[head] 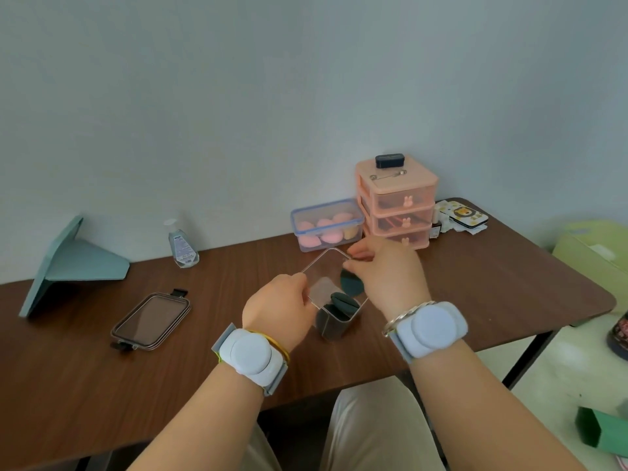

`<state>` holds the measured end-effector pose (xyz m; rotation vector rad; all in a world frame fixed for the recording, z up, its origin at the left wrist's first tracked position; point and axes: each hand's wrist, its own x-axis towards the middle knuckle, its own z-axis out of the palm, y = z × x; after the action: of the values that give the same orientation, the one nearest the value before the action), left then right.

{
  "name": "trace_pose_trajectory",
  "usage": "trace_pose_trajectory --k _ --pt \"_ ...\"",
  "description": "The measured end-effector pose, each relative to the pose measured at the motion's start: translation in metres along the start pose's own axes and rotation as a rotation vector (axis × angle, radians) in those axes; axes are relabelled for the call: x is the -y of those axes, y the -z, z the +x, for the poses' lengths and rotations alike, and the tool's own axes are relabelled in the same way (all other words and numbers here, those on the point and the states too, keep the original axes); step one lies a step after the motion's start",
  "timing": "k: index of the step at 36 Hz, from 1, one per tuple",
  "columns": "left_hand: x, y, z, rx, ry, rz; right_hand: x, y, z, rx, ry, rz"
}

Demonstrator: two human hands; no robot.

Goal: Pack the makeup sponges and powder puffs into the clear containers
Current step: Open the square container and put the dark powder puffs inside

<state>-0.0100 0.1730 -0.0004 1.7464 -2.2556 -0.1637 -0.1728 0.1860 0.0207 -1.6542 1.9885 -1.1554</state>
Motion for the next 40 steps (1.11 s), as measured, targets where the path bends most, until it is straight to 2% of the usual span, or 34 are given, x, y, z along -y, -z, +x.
trace_pose_trajectory --k 8,15,19,23,24,25,28,30,32,35,38,40 --pt "0.002 0.001 -0.003 0.025 -0.022 0.017 0.008 -0.034 -0.003 0.3 0.018 -0.341" --pt "0.011 0.001 -0.003 0.021 -0.015 -0.001 0.018 -0.03 0.009 0.463 0.003 -0.411" --pt "0.018 0.003 -0.003 0.007 0.004 -0.016 0.016 -0.03 0.007 0.305 0.049 -0.359" --pt "0.029 0.005 -0.003 -0.006 0.034 -0.03 0.009 -0.031 0.003 0.008 0.181 -0.336" --pt "0.034 0.006 -0.003 -0.01 0.035 -0.031 0.008 -0.033 0.004 -0.02 0.198 -0.351" --pt "0.039 0.006 -0.003 -0.007 0.032 -0.037 0.007 -0.034 0.004 -0.008 0.188 -0.364" --pt "0.048 0.009 -0.001 -0.01 0.009 -0.062 0.006 -0.036 0.005 0.21 0.016 -0.325" --pt "0.056 0.01 -0.002 -0.037 -0.002 -0.084 0.007 -0.042 0.004 0.274 -0.021 -0.271" --pt "0.064 0.01 -0.004 -0.084 0.0 -0.126 0.01 -0.05 0.001 0.276 0.0 -0.263" --pt "0.073 0.009 -0.007 -0.123 0.017 -0.321 0.015 -0.059 -0.003 0.227 0.008 -0.233" --pt "0.084 0.015 -0.01 -0.016 0.005 -0.575 0.021 -0.063 -0.002 0.197 -0.008 -0.189" --pt "0.087 0.022 -0.014 0.107 -0.05 -0.598 0.023 -0.063 0.002 0.19 -0.025 -0.173"
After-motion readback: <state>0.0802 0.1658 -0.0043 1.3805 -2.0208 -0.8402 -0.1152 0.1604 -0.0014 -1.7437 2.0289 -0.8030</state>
